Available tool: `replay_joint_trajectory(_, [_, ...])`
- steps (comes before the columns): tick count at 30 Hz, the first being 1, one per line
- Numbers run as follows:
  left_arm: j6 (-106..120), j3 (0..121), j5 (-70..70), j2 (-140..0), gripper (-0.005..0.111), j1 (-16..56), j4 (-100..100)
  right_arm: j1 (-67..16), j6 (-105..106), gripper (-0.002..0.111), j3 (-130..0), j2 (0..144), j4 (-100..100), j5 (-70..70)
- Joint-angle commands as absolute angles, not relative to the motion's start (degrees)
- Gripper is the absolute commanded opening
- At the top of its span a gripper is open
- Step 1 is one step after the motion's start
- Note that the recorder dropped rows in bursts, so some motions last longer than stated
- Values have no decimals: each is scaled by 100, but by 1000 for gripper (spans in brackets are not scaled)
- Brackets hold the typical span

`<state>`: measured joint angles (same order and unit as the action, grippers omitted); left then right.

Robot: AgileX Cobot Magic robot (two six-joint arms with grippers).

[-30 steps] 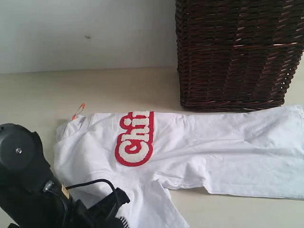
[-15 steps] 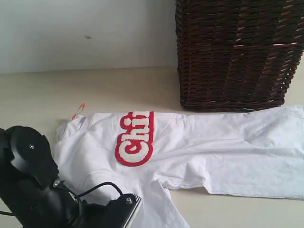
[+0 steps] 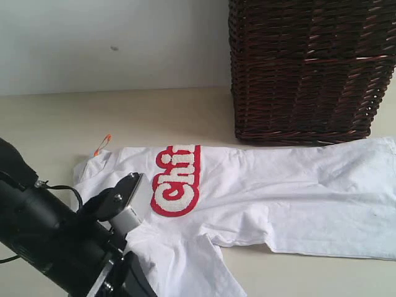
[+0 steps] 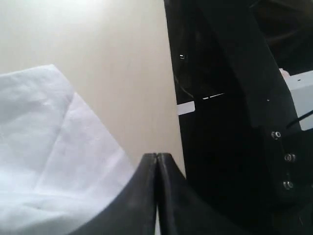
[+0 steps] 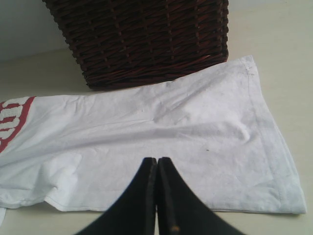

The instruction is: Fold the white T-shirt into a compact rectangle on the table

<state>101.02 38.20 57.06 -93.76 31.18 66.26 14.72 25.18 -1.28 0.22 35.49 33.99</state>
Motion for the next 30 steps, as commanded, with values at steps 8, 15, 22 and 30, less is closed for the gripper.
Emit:
replay_joint_trajectory(8, [10065,3801,5729,-9339,1,3082,7069,1464,2537,0,-97,0,3567,3346])
replay_joint_trajectory(15, [9532,3801,6252,-9339,35,3428,5245,1464,2537,0,-97,0,3567,3346])
replay_joint_trajectory(22, [9927,3801,4045,-9339,47,4893,3810,1464,2537,0,-97,0,3567,3346])
replay_joint_trajectory(30, [10936,3801,3416,-9468,47,5316,3701,1464,2537,0,-97,0,3567,3346])
